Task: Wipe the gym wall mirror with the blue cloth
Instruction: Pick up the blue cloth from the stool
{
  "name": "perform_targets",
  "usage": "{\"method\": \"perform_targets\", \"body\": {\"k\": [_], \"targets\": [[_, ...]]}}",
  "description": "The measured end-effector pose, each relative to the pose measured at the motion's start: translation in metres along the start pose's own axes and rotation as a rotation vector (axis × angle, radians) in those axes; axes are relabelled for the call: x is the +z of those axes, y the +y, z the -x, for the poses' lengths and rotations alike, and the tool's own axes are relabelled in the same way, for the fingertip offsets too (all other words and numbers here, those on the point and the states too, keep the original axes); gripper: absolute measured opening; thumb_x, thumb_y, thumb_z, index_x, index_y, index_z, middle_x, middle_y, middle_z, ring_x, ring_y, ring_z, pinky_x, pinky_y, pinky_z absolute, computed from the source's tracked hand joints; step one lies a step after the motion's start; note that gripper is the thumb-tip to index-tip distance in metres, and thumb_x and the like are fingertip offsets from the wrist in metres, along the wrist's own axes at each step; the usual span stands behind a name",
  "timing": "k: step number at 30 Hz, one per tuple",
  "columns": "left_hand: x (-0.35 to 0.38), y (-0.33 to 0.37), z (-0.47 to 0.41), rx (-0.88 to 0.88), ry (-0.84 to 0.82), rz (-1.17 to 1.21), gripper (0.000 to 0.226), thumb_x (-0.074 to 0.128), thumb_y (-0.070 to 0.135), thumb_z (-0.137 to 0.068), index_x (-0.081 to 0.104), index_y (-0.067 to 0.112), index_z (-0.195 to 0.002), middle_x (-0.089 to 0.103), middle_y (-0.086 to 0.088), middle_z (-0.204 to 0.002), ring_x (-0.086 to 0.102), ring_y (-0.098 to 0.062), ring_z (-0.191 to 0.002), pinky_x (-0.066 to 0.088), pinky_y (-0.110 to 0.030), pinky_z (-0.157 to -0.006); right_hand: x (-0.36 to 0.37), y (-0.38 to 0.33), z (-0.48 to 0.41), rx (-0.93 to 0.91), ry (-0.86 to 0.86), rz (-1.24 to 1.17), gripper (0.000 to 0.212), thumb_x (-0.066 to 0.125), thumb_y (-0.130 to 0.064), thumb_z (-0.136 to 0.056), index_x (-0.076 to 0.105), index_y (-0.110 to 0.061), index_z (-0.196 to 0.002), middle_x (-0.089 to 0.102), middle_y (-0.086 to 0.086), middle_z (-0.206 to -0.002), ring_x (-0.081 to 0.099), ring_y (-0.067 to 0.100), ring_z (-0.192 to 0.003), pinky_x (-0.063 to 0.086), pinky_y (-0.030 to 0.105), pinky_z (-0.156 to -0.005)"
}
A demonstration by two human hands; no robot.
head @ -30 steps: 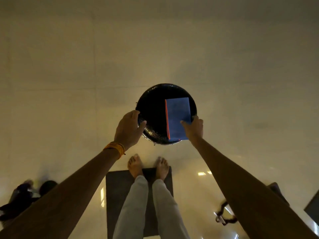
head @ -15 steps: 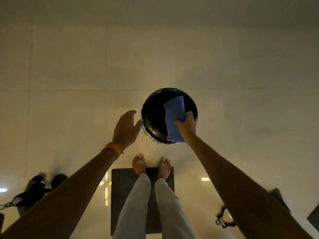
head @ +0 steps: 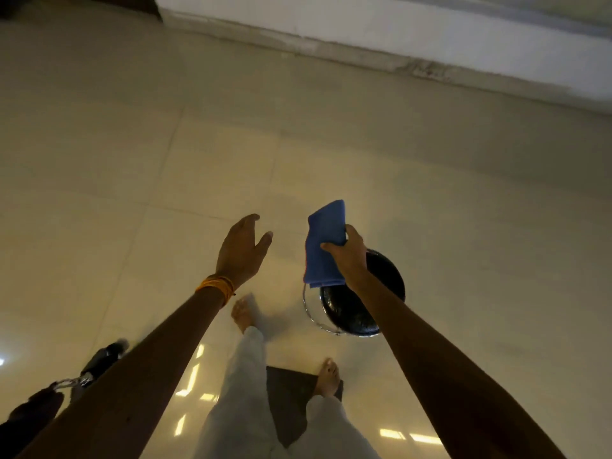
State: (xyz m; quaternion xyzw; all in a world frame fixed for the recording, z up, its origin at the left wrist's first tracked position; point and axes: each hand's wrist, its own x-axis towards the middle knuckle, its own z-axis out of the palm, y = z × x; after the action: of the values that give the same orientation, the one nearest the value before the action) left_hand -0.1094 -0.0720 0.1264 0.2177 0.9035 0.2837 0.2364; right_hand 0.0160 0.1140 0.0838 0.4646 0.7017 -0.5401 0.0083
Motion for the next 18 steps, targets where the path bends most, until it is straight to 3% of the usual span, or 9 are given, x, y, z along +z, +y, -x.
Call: {"method": "perform_targets", "body": {"k": [5,15,18], "targets": [[-0.086,-0.029,-0.067,0.018,0.063,0.030,0.056,0.056,0.032,-0.105,0.042,0.005,-0.152,0.047,-0.017,-0.154,0.042,-0.032,-0.144,0.035,-0.041,-0.117,0.057,-0.101,-0.040,-0.062,-0.010,0.034,0.050,0.077,-0.014,-0.088,0.054,-0.007,-0.132,0.064,0.012,-0.130,0.062,0.033,-0.116,0.046,0.033,-0.086],[-0.257,-0.076,-0.222,0.045,0.153,0.038,0.054,0.056,0.031,-0.105,0.044,0.003,-0.150,0.049,-0.017,-0.152,0.044,-0.033,-0.141,0.037,-0.041,-0.114,0.148,-0.295,-0.134,-0.166,0.021,-0.009,0.054,0.079,-0.014,-0.087,0.054,-0.009,-0.135,0.063,0.008,-0.130,0.060,0.023,-0.106,0.047,0.033,-0.083],[-0.292,-0.078,-0.284,0.071,0.167,0.033,0.055,0.056,0.033,-0.105,0.044,0.004,-0.150,0.049,-0.017,-0.153,0.043,-0.033,-0.142,0.035,-0.042,-0.116,0.167,-0.350,-0.180,-0.191,0.030,-0.026,0.060,0.082,-0.015,-0.085,0.053,-0.010,-0.137,0.061,0.008,-0.135,0.061,0.030,-0.116,0.052,0.039,-0.090]]}}
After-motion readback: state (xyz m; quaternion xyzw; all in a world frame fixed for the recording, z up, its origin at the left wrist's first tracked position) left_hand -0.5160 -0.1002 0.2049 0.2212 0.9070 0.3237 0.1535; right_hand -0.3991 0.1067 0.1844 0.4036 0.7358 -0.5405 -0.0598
